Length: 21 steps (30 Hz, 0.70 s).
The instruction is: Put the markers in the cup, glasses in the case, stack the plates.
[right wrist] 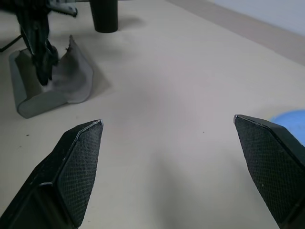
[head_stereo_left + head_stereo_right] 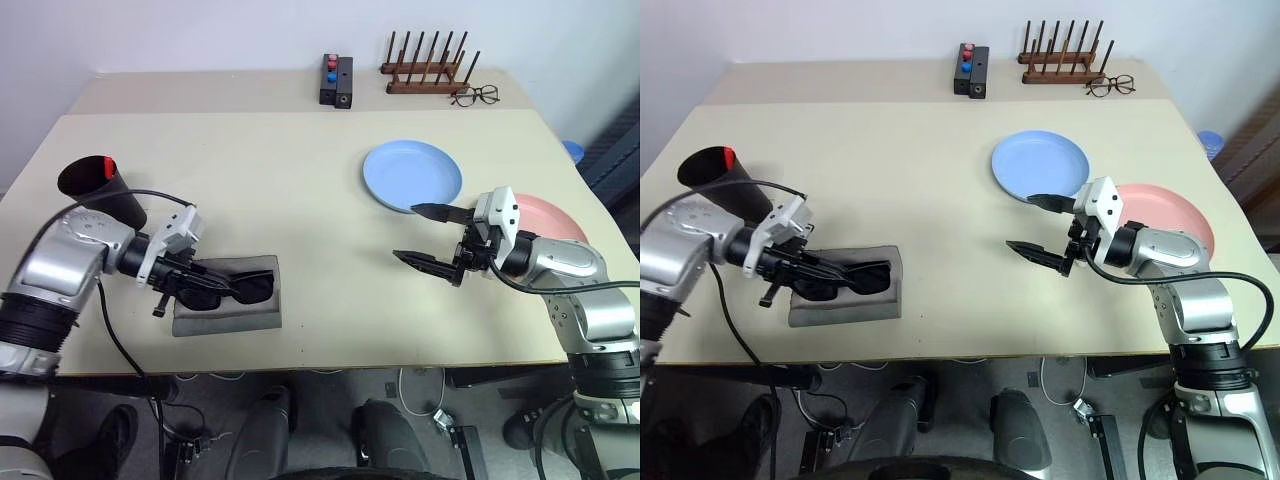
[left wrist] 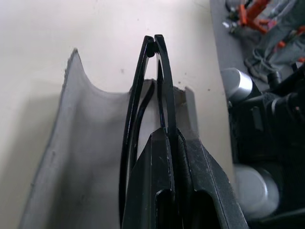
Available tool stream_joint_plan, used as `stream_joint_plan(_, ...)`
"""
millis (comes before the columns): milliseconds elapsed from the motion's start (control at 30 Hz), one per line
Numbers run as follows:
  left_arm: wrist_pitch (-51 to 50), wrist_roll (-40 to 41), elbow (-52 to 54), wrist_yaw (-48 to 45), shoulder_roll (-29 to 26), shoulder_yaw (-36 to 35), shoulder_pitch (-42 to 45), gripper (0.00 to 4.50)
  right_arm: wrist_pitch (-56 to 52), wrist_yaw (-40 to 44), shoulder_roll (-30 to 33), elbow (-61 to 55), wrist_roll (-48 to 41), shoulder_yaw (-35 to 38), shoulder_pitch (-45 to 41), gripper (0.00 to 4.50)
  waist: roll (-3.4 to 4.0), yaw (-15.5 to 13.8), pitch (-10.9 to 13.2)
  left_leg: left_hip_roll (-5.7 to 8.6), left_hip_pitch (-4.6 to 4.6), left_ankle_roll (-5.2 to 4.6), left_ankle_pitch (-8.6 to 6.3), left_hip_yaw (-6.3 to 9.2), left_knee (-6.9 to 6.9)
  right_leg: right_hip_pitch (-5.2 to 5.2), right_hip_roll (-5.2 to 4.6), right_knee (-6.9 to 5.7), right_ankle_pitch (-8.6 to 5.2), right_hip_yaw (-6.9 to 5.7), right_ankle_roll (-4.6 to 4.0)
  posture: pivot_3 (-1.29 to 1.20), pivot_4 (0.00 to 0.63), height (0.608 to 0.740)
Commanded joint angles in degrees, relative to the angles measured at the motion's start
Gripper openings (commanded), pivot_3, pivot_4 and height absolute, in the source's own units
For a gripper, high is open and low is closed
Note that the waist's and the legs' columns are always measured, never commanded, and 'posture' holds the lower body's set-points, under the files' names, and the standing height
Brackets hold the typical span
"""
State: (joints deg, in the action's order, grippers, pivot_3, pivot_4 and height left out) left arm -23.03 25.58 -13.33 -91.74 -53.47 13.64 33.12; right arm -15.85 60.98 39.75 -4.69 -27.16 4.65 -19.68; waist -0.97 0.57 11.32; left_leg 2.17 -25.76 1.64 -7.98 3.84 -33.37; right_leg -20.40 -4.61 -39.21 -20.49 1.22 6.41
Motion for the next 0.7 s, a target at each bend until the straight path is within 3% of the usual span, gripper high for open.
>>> stream_joint_plan(33, 1.3, 1.1, -0.1, -0.2, 2.3, -3.4, -0.7, 0.06, 0.8, 0.4, -0.1, -0.4, 0.0, 0.2, -1.5, 4.5, 0.0, 0.1, 0.0, 0.0, 0.0, 0.0, 0.0, 0.0, 0.0, -0.01, 0.0, 0.0, 0.0, 0.0, 0.0, 0.0, 0.15, 0.735)
stream_joint_plan(700, -10.6, 4.5, 4.2, -0.8, -1.7, 1.4, -4.6, 0.06, 0.3, -0.3, -0.3, -1.3, -0.1, 0.0, -0.7, 4.5, 0.01, 0.3, 0.0, 0.0, 0.05, 0.0, 0.0, -0.03, 0.06, -0.03, 0.03, -0.02, 0.0, 0.01, 0.01, 0.0, 0.15, 0.735)
